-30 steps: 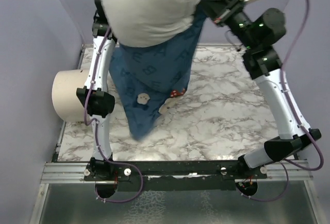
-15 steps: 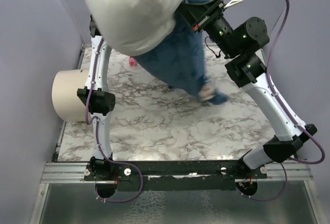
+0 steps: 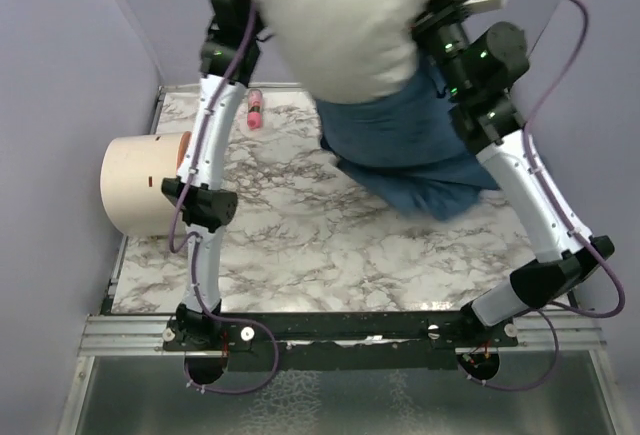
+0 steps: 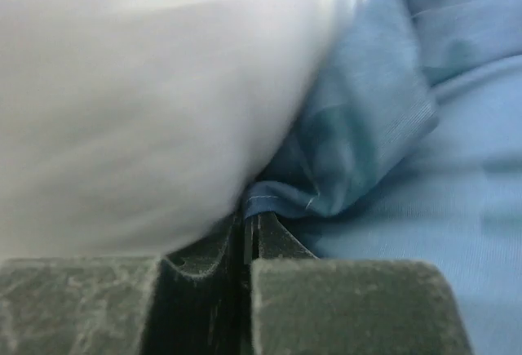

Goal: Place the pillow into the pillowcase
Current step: Stuff the pillow into the pillowcase.

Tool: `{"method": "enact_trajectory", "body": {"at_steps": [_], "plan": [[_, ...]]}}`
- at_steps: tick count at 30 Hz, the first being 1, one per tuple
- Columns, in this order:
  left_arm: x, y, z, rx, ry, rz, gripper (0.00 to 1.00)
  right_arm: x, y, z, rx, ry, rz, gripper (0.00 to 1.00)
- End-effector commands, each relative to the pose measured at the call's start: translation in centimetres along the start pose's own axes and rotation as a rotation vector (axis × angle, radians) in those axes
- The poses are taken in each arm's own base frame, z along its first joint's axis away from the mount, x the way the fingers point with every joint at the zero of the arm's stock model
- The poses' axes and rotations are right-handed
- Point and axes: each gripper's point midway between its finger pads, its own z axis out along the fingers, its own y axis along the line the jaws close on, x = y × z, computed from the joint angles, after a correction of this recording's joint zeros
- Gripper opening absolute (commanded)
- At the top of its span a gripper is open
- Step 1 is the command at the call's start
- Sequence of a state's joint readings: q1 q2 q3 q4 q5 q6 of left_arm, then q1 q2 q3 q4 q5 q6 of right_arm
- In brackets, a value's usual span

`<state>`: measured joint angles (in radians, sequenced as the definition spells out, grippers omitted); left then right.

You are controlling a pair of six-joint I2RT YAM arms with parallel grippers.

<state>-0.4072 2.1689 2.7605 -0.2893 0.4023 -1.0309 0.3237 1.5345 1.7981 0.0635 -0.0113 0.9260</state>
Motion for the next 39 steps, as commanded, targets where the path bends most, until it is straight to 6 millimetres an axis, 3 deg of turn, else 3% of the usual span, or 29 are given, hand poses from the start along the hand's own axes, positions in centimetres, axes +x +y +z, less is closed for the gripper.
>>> {"method": "enact_trajectory", "body": {"at_steps": [1,2,3,4,5,6,7,9,10,12,14,15,17,19,20,21,22,24,25,27,30,31,32,33,34,36,39], "plan": [[-8.6,-0.9,-1.8,0.098,-0.226,0.009,0.00,1.6,18.9,-7.1,-0.479,0.056,-0.018,0.01],[-5.9,-3.1,-1.6,0.122,-0.160,0.047,0.00,-1.2,16.9,-6.3,-0.410,-0.020,-0.056,0.00],[-2.0,-7.1,-1.5,0.175,-0.083,0.081,0.00,-4.6,13.5,-5.3,-0.343,-0.072,-0.067,0.00],[-0.2,-10.8,-2.3,0.227,-0.076,0.150,0.00,-8.2,9.7,-4.8,-0.279,-0.105,-0.047,0.00],[2.1,-12.5,-2.8,0.243,-0.060,0.146,0.00,-10.7,6.9,-4.8,-0.234,-0.122,-0.033,0.00],[2.3,-14.2,-3.9,0.274,-0.107,0.165,0.00,-12.4,4.8,-5.1,-0.202,-0.141,-0.022,0.01],[2.3,-13.9,-4.5,0.248,-0.126,0.176,0.00,-12.6,3.8,-5.2,-0.193,-0.131,-0.015,0.01],[-0.5,-11.8,-4.8,0.167,-0.185,0.203,0.00,-10.5,4.1,-5.2,-0.236,-0.041,0.002,0.01],[-2.6,-10.6,-4.7,0.151,-0.213,0.186,0.00,-8.0,5.7,-5.2,-0.283,0.010,0.014,0.01],[-6.9,-7.6,-3.7,0.124,-0.267,0.130,0.00,-0.5,12.1,-6.2,-0.416,0.131,0.038,0.01],[-10.7,-4.2,-3.0,0.136,-0.339,0.046,0.00,3.8,16.9,-7.8,-0.515,0.186,0.033,0.01],[-11.7,-2.8,-2.9,0.150,-0.349,0.002,0.00,4.4,17.9,-8.1,-0.533,0.193,0.043,0.01],[-11.1,-0.6,-2.4,0.128,-0.298,-0.013,0.00,3.2,17.6,-7.6,-0.496,0.132,0.019,0.01],[-7.5,-1.7,-1.8,0.133,-0.187,0.024,0.00,-1.1,14.3,-6.3,-0.380,0.011,-0.061,0.01],[-4.5,-2.4,-1.3,0.141,-0.116,0.037,0.00,-4.1,11.6,-5.7,-0.332,-0.032,-0.065,0.00],[-1.6,-4.6,-1.4,0.173,-0.065,0.061,0.00,-7.0,8.9,-5.5,-0.286,-0.069,-0.064,0.01],[-0.1,-8.4,-2.4,0.231,-0.058,0.109,0.00,-9.9,6.0,-5.5,-0.226,-0.114,-0.066,0.01],[3.8,-11.0,-3.4,0.246,-0.016,0.142,0.00,-13.3,1.8,-6.1,-0.145,-0.161,-0.054,0.01],[4.0,-11.7,-4.1,0.249,-0.014,0.156,0.00,-13.4,0.7,-6.2,-0.139,-0.145,-0.037,0.01],[1.3,-10.6,-4.4,0.198,-0.073,0.179,0.00,-11.0,1.4,-6.0,-0.202,-0.046,-0.003,0.01],[-7.2,-6.0,-3.8,0.144,-0.215,0.108,0.00,-2.7,9.2,-6.5,-0.377,0.081,-0.007,0.01],[-9.2,-2.1,-2.6,0.107,-0.257,0.061,0.00,-0.2,12.4,-7.2,-0.440,0.114,-0.003,0.01],[-10.9,-0.1,-2.5,0.104,-0.293,0.013,0.00,1.2,14.6,-7.9,-0.490,0.133,0.002,0.01],[-12.0,0.9,-2.5,0.124,-0.311,-0.043,0.00,1.3,15.5,-8.2,-0.504,0.129,0.004,0.01],[-12.1,1.4,-2.5,0.139,-0.299,-0.057,0.00,0.5,15.5,-7.9,-0.483,0.094,-0.013,0.01],[-9.2,-0.6,-2.1,0.159,-0.203,-0.010,0.00,-3.3,13.4,-7.0,-0.373,-0.027,-0.102,0.01],[-0.3,-8.2,-1.7,0.222,-0.011,0.123,0.00,-11.3,5.4,-6.1,-0.227,-0.123,-0.094,0.01]]}}
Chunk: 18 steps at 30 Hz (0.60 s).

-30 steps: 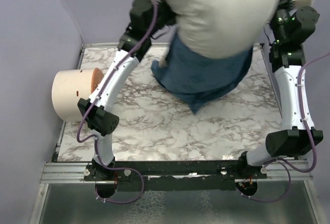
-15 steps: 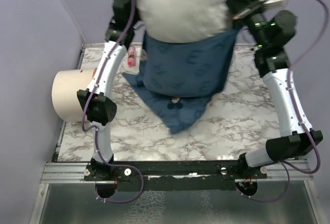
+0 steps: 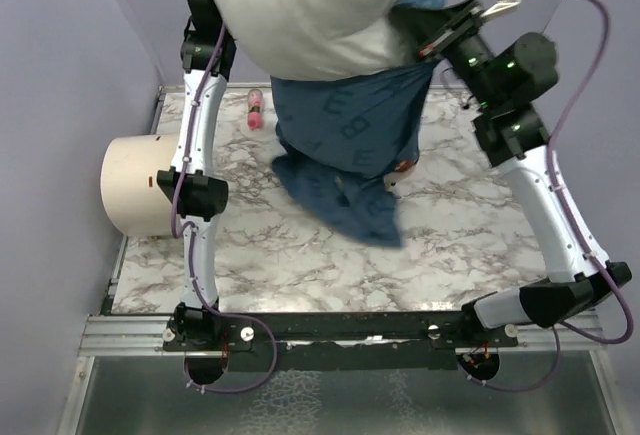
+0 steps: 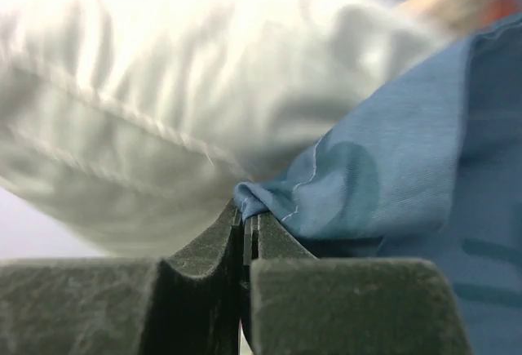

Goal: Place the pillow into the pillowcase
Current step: Stuff the pillow into the pillowcase.

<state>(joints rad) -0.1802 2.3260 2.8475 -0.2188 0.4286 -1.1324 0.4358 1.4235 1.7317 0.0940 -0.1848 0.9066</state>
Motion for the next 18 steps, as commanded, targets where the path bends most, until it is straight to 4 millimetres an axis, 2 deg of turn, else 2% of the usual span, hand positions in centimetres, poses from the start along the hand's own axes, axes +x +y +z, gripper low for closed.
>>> {"method": "enact_trajectory", "body": {"at_steps": [1,2,3,4,5,6,7,8,10,11,12,13,14,16,18], "plan": [[11.9,-21.6,-4.5,0.387,0.179,0.185,0.00,-16.1,-3.9,-5.3,0.060,-0.292,-0.128,0.01],[13.9,-23.5,-5.5,0.417,0.201,0.200,0.00,-17.2,-5.9,-6.1,0.091,-0.306,-0.118,0.01],[14.3,-24.4,-6.3,0.432,0.176,0.212,0.00,-17.2,-7.0,-6.3,0.100,-0.301,-0.105,0.01],[13.4,-24.3,-6.7,0.433,0.111,0.224,0.00,-16.5,-7.5,-6.2,0.092,-0.269,-0.095,0.01],[11.4,-22.4,-6.3,0.359,0.046,0.238,0.00,-15.1,-7.1,-5.8,0.059,-0.217,-0.072,0.01],[9.0,-20.1,-5.6,0.297,0.001,0.232,0.00,-13.1,-5.9,-5.1,0.015,-0.174,-0.058,0.01],[5.9,-17.8,-4.9,0.258,-0.044,0.203,0.00,-10.8,-3.5,-4.2,-0.041,-0.138,-0.061,0.01],[3.6,-15.3,-3.7,0.227,-0.066,0.152,0.00,-8.0,-0.5,-3.2,-0.097,-0.098,-0.074,0.01],[-0.2,-12.6,-1.8,0.204,-0.135,0.093,0.00,-2.8,5.9,-2.0,-0.242,-0.020,-0.054,0.01],[-1.0,-12.1,-1.4,0.224,-0.152,0.054,0.00,-2.1,7.4,-1.8,-0.275,-0.011,-0.052,0.01],[-0.8,-11.5,-0.9,0.245,-0.137,0.018,0.00,-2.5,7.7,-1.6,-0.272,-0.029,-0.060,0.01],[0.4,-11.4,-0.7,0.258,-0.094,0.004,0.00,-3.5,7.2,-1.5,-0.232,-0.073,-0.084,0.01],[2.7,-11.9,-0.7,0.263,-0.017,0.023,0.00,-5.9,5.9,-1.6,-0.160,-0.145,-0.138,0.00],[8.1,-15.2,-1.5,0.282,0.105,0.103,0.00,-11.8,1.0,-3.0,-0.020,-0.253,-0.205,0.01],[13.4,-21.4,-3.7,0.377,0.179,0.187,0.00,-16.1,-3.4,-5.3,0.049,-0.289,-0.168,0.01]]}}
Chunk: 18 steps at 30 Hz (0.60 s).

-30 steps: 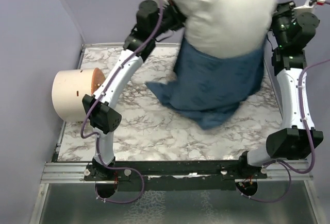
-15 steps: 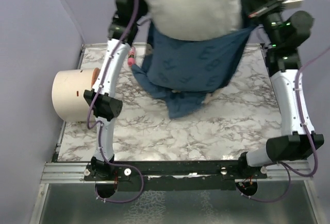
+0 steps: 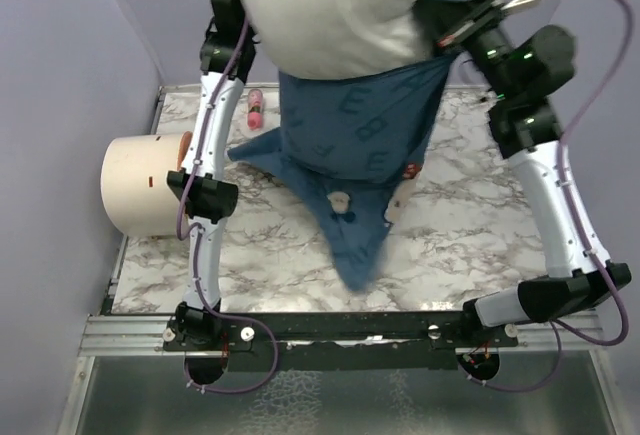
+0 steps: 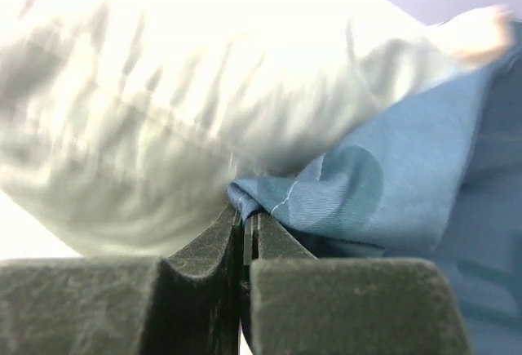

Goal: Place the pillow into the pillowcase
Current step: Stuff the pillow into the pillowcase.

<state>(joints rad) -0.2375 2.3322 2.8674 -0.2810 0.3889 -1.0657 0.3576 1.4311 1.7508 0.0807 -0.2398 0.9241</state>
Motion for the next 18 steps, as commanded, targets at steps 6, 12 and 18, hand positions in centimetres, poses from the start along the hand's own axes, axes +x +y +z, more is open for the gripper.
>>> {"method": "enact_trajectory", "body": {"at_steps": [6,12,18], "plan": [[7.3,-22.4,-7.2,0.359,-0.052,0.222,0.00,-10.1,-2.2,-4.5,-0.050,-0.142,-0.047,0.01],[-2.9,-13.2,-2.3,0.304,-0.179,0.011,0.00,-3.6,7.4,-2.4,-0.225,-0.078,-0.014,0.01],[12.9,-26.2,-6.3,0.474,0.130,0.171,0.00,-16.5,-4.1,-6.4,0.058,-0.298,-0.061,0.01]]}}
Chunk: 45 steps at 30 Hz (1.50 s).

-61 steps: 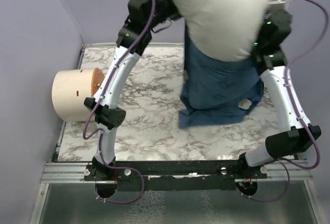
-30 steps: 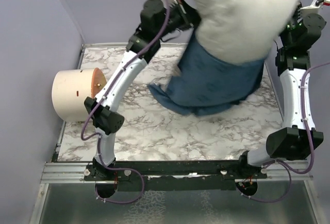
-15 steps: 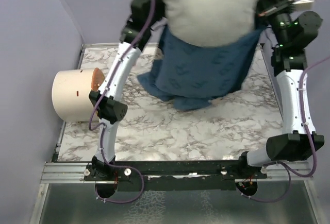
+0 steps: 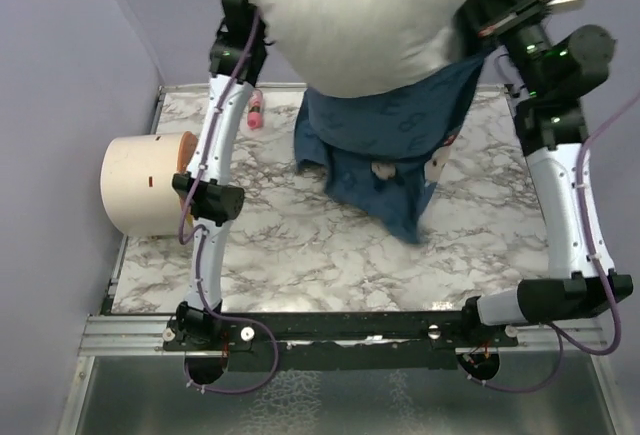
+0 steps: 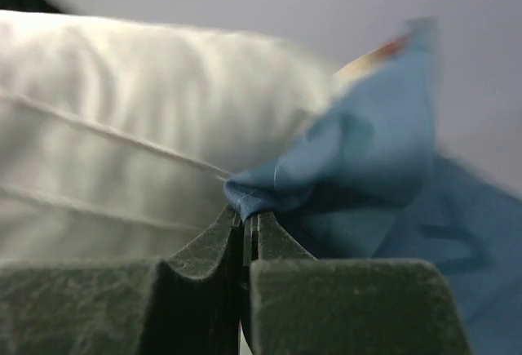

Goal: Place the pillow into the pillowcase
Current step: Stuff the pillow into the pillowcase.

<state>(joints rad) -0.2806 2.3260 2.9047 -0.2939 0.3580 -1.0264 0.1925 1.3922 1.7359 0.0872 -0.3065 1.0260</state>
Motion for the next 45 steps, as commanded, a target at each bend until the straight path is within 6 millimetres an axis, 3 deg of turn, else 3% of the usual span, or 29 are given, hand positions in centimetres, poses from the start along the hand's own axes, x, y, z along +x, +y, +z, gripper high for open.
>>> {"method": "enact_trajectory", "body": {"at_steps": [1,2,3,5,6,8,9,11,12,13,14,16,17,18,19,20,21,24,25,26,28,32,33,34,38,42,45], "plan": [[13.0,-26.8,-6.7,0.487,0.149,0.153,0.00,-12.7,-3.5,-3.8,0.038,-0.241,-0.069,0.01],[13.6,-28.5,-7.7,0.517,0.134,0.178,0.00,-12.5,-4.2,-3.7,0.036,-0.223,-0.059,0.01],[13.5,-28.2,-7.7,0.506,0.101,0.188,0.00,-11.7,-4.2,-3.6,0.014,-0.188,-0.041,0.01],[9.7,-24.4,-7.3,0.394,-0.021,0.194,0.00,-7.8,-1.9,-2.6,-0.063,-0.099,-0.005,0.01],[6.7,-21.6,-6.4,0.339,-0.060,0.185,0.00,-5.8,-0.2,-2.2,-0.093,-0.070,-0.007,0.01],[1.3,-16.2,-4.2,0.263,-0.109,0.092,0.00,-1.2,4.4,-1.6,-0.191,-0.002,0.003,0.01],[-1.2,-14.4,-3.4,0.231,-0.152,0.076,0.00,0.2,6.4,-1.6,-0.231,0.015,0.009,0.01],[-3.4,-11.1,-2.1,0.223,-0.169,-0.015,0.00,0.2,8.0,-1.5,-0.253,-0.006,0.005,0.01],[-3.1,-10.0,-1.7,0.222,-0.142,-0.041,0.00,-0.9,7.8,-1.4,-0.226,-0.050,-0.013,0.01],[-1.6,-10.1,-1.5,0.221,-0.091,-0.037,0.00,-2.7,6.4,-1.2,-0.161,-0.104,-0.058,0.01],[1.1,-11.5,-1.7,0.228,-0.022,-0.013,0.00,-5.2,4.5,-1.3,-0.100,-0.151,-0.097,0.01],[7.1,-16.9,-3.0,0.291,0.095,0.079,0.00,-9.7,0.1,-2.3,-0.027,-0.196,-0.072,0.01],[9.7,-20.1,-4.1,0.343,0.136,0.107,0.00,-10.8,-1.7,-2.7,0.000,-0.201,-0.049,0.01],[10.9,-22.8,-5.3,0.395,0.143,0.132,0.00,-11.2,-3.0,-2.8,0.025,-0.204,-0.038,0.01],[11.6,-24.0,-6.1,0.428,0.135,0.140,0.00,-10.9,-3.5,-2.9,0.029,-0.194,-0.031,0.01],[12.4,-22.1,-6.0,0.385,0.129,0.141,0.00,-10.1,-3.4,-3.0,0.008,-0.163,-0.020,0.01],[9.0,-21.9,-6.7,0.363,0.032,0.159,0.00,-8.3,-2.5,-2.9,-0.024,-0.117,-0.010,0.01],[0.6,-13.4,-4.9,0.237,-0.068,0.066,0.00,-2.2,2.5,-2.5,-0.110,-0.037,-0.034,0.01],[-1.2,-11.9,-4.1,0.224,-0.085,0.044,0.00,-0.8,4.2,-2.6,-0.143,-0.019,-0.030,0.01],[-1.8,-11.2,-3.5,0.217,-0.081,0.036,0.00,-0.2,5.3,-2.7,-0.165,-0.012,-0.026,0.01],[0.0,-12.4,-2.6,0.271,-0.025,0.020,0.00,-0.8,5.3,-2.9,-0.139,-0.047,-0.051,0.01],[7.3,-16.5,-3.1,0.323,0.130,0.068,0.00,-4.2,2.2,-2.9,-0.023,-0.142,-0.098,0.01],[7.5,-17.2,-3.5,0.347,0.125,0.068,0.00,-4.2,2.1,-2.9,-0.028,-0.136,-0.098,0.01],[7.1,-17.3,-4.1,0.354,0.105,0.066,0.00,-4.1,2.3,-2.8,-0.040,-0.126,-0.099,0.01],[2.5,-17.0,-7.0,0.324,-0.005,0.075,0.00,-3.8,3.8,-3.5,-0.089,-0.103,-0.087,0.01],[-0.6,-21.0,-10.0,0.400,-0.065,0.092,0.00,-2.8,7.8,-5.2,-0.206,-0.044,-0.019,0.01],[-2.7,-24.5,-12.6,0.463,-0.126,0.107,0.00,-3.2,11.1,-7.1,-0.282,-0.045,0.036,0.01]]}}
